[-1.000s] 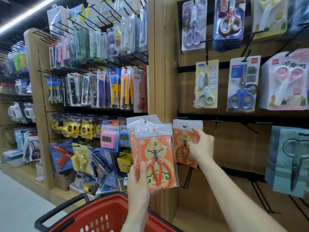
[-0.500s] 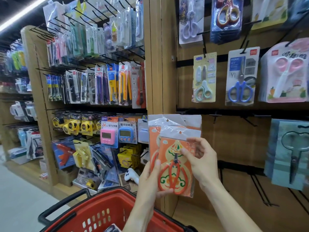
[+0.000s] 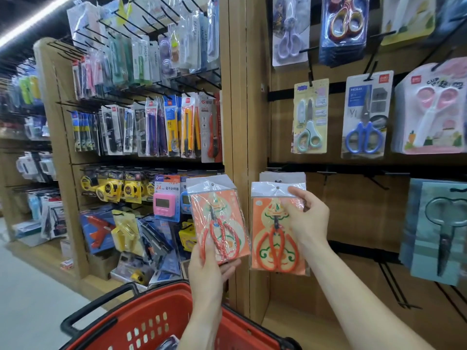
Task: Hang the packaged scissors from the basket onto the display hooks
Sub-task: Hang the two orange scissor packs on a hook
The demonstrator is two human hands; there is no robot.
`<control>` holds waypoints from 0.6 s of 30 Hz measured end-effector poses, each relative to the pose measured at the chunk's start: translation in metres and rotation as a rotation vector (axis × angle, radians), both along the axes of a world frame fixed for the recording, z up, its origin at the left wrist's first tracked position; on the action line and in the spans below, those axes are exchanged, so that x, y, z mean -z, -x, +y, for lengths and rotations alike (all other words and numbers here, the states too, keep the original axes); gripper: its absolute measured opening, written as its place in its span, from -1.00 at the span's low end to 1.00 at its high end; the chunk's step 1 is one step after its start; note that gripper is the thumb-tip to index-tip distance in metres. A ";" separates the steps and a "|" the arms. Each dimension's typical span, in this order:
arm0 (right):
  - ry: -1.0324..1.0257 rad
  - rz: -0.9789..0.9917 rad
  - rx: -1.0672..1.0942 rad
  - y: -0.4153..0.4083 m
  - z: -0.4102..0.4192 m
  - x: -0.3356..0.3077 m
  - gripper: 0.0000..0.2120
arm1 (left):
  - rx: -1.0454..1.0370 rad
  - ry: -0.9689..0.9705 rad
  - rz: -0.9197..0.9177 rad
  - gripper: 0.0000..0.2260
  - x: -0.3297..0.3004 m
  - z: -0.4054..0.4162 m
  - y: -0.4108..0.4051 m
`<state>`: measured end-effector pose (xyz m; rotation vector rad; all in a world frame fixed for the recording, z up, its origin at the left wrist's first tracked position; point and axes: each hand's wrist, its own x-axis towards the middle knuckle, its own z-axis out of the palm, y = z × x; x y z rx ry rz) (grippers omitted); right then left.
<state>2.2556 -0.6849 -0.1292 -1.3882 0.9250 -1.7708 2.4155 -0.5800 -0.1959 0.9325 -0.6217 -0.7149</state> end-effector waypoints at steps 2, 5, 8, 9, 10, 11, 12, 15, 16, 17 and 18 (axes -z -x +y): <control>-0.015 0.015 0.040 -0.002 -0.014 -0.011 -0.74 | -0.029 0.012 -0.013 -0.88 0.000 0.002 -0.002; -0.015 0.076 0.113 -0.005 -0.029 -0.022 -0.71 | -0.033 0.013 -0.030 -0.85 -0.001 0.003 -0.005; -0.008 0.148 0.161 -0.007 -0.038 -0.024 -0.70 | 0.005 0.015 -0.029 -0.85 -0.001 0.002 -0.005; -0.010 0.161 0.171 -0.009 -0.040 -0.023 -0.70 | 0.019 0.017 -0.029 -0.85 -0.001 0.002 -0.005; -0.016 0.168 0.178 -0.011 -0.041 -0.023 -0.70 | 0.031 0.015 -0.029 -0.85 0.000 0.002 -0.004; -0.022 0.174 0.183 -0.013 -0.044 -0.021 -0.70 | 0.045 0.013 -0.030 -0.84 0.001 0.002 -0.004; -0.029 0.176 0.189 -0.014 -0.046 -0.020 -0.70 | 0.057 0.014 -0.033 -0.81 0.000 0.002 -0.003; -0.057 0.176 0.201 -0.017 -0.053 -0.020 -0.70 | 0.084 0.009 -0.044 -0.74 0.001 0.002 0.000; -0.066 0.189 0.213 -0.017 -0.057 -0.019 -0.69 | 0.091 0.007 -0.043 -0.73 0.002 0.002 0.001; -0.076 0.211 0.230 -0.018 -0.061 -0.018 -0.67 | 0.099 0.003 -0.044 -0.72 0.002 0.001 0.001; -0.090 0.231 0.250 -0.018 -0.065 -0.017 -0.66 | 0.109 -0.003 -0.051 -0.70 0.002 0.001 0.002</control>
